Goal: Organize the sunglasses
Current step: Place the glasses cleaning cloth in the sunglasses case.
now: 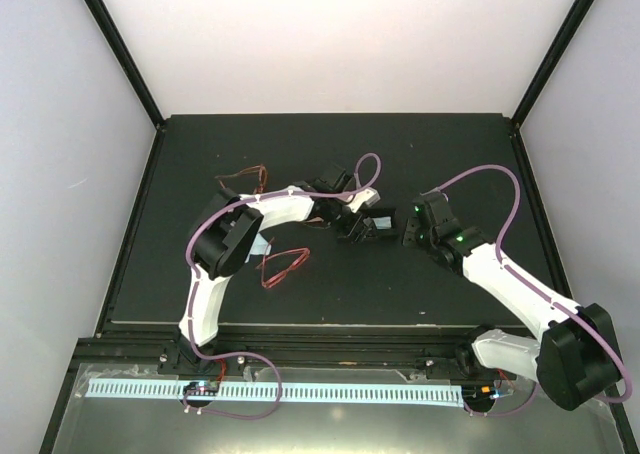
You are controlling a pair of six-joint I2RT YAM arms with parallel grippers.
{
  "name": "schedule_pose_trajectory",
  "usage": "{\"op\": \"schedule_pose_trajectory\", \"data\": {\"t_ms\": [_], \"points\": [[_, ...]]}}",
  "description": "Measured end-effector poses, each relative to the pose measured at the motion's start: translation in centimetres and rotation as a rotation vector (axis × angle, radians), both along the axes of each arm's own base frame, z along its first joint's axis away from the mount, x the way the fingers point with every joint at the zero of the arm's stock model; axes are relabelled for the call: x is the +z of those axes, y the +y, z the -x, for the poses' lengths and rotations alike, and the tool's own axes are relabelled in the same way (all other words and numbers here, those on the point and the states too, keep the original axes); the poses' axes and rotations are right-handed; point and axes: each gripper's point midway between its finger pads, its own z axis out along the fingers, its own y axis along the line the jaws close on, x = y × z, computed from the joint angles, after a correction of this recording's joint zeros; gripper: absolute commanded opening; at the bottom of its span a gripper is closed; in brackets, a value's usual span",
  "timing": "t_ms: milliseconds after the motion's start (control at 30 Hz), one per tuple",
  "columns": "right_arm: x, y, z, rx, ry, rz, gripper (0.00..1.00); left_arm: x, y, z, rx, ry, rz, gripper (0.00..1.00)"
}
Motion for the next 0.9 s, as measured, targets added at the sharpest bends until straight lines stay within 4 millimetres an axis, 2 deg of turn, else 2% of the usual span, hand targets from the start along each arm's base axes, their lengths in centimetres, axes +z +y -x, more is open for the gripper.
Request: {"op": "schedule_pose_trajectory", "data": {"t_ms": [400, 567, 900], "points": [[-0.3, 0.2, 0.1, 0.008, 0.012, -0.006, 0.33, -0.3, -0.2, 0.7, -0.032, -0.003, -0.012, 0.76], [-0.3, 0.2, 0.1, 0.009, 0.012, -0.006, 0.33, -0.5, 0.3, 0.4, -0.029, -0.028, -0.051, 0.78], [-0.5, 0.2, 0.3, 0.013, 0.019, -0.008, 0.33, 0.4, 1.9, 0.1, -0.050, -0.106, -0.143, 0.78]]}}
